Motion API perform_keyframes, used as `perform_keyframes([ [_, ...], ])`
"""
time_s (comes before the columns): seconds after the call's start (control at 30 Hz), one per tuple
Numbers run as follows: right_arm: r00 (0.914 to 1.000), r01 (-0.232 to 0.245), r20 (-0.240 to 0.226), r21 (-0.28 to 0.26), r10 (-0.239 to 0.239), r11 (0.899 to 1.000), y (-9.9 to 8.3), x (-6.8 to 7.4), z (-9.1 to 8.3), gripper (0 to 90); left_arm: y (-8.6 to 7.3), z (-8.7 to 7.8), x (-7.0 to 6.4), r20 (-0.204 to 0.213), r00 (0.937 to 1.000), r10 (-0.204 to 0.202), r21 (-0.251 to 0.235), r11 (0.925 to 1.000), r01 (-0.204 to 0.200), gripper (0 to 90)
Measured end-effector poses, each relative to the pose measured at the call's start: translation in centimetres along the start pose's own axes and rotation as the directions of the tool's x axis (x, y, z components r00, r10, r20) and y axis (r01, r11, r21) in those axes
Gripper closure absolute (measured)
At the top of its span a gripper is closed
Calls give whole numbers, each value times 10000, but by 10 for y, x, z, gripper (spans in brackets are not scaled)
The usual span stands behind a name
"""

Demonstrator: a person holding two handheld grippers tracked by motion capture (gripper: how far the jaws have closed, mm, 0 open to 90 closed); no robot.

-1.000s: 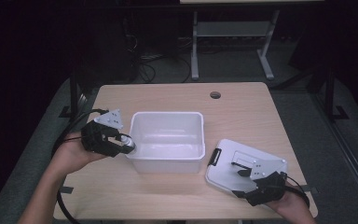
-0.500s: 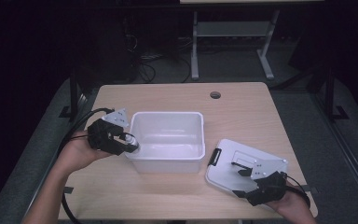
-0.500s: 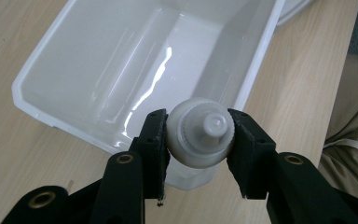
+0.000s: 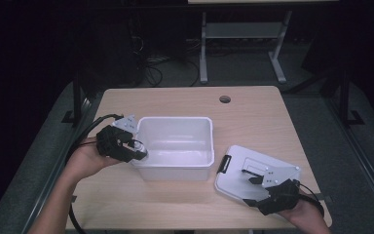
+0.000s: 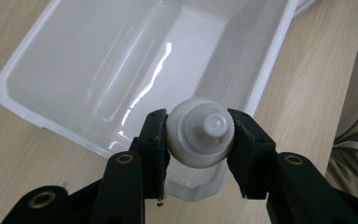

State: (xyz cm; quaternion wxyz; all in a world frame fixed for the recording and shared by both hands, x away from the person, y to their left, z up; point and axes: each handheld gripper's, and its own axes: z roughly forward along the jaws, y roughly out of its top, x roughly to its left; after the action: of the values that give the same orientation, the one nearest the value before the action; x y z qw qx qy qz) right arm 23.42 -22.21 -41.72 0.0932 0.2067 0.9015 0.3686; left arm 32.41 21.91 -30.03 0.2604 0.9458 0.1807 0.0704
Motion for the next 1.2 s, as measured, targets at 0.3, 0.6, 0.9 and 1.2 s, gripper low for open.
perform_keyframes([
  [0.3, 10000, 39, -20, 1, -39, 10000, 0, 0, 0, 310, 1, 7, 1, -51, 10000, -31, 133, 9999, 32, 601],
  [0.6, 10000, -6, -45, 39, 6, 10000, -1, 0, 1, 309, 2, 12, 2, -46, 9999, -96, 252, 9996, 97, 601],
  [0.9, 10000, -3, -96, 49, 4, 10000, 0, 0, 1, 308, -3, 19, 5, 51, 9997, -235, 259, 9994, 233, 601],
  [1.2, 9999, 59, -127, 67, -58, 10000, 0, 0, 3, 308, -10, 28, 9, 57, 9986, -516, 199, 9985, 515, 601],
])
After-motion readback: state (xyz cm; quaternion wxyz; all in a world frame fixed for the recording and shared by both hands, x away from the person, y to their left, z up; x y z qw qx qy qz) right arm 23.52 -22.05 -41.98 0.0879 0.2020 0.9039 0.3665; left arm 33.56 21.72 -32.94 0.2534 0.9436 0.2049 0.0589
